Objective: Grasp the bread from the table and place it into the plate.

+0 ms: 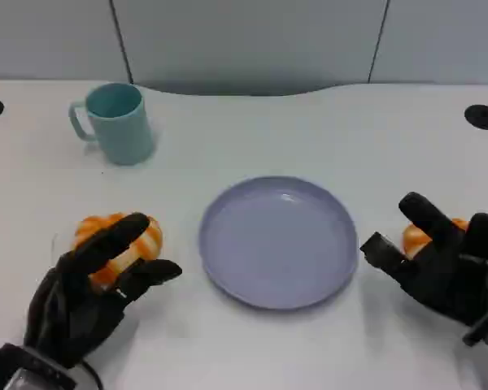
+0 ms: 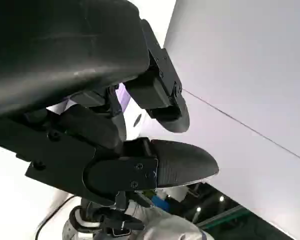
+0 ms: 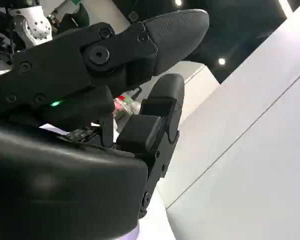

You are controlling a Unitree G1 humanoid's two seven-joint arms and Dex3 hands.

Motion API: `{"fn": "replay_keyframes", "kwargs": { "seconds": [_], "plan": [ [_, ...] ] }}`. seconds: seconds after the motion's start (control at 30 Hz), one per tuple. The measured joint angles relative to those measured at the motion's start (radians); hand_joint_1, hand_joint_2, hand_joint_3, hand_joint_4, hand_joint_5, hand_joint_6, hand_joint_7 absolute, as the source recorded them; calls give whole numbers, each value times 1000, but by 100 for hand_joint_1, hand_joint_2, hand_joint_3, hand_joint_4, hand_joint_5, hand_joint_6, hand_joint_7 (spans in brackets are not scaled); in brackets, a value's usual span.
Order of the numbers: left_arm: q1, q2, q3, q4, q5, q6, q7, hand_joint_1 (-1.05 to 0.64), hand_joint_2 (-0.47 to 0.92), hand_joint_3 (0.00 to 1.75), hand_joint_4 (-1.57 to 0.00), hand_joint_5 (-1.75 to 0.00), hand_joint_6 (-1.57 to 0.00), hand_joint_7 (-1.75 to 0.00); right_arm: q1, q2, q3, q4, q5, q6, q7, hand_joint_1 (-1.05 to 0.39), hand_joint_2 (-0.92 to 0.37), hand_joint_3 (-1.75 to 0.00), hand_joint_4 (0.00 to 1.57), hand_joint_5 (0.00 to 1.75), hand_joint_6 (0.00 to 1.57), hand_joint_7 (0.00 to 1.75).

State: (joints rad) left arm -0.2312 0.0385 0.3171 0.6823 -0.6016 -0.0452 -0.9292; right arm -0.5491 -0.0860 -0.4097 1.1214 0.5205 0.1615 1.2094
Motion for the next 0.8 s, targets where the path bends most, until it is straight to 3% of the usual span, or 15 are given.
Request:
{"fn": "replay_keyframes", "kwargs": {
  "seconds": [0.8],
  "plan": [
    [0, -2, 3, -6, 15, -6, 8, -96, 92, 56, -60, -99, -87, -9, -1, 1, -3, 8, -1, -26, -7, -57, -92, -3, 70, 130, 103, 25]
  ]
}}
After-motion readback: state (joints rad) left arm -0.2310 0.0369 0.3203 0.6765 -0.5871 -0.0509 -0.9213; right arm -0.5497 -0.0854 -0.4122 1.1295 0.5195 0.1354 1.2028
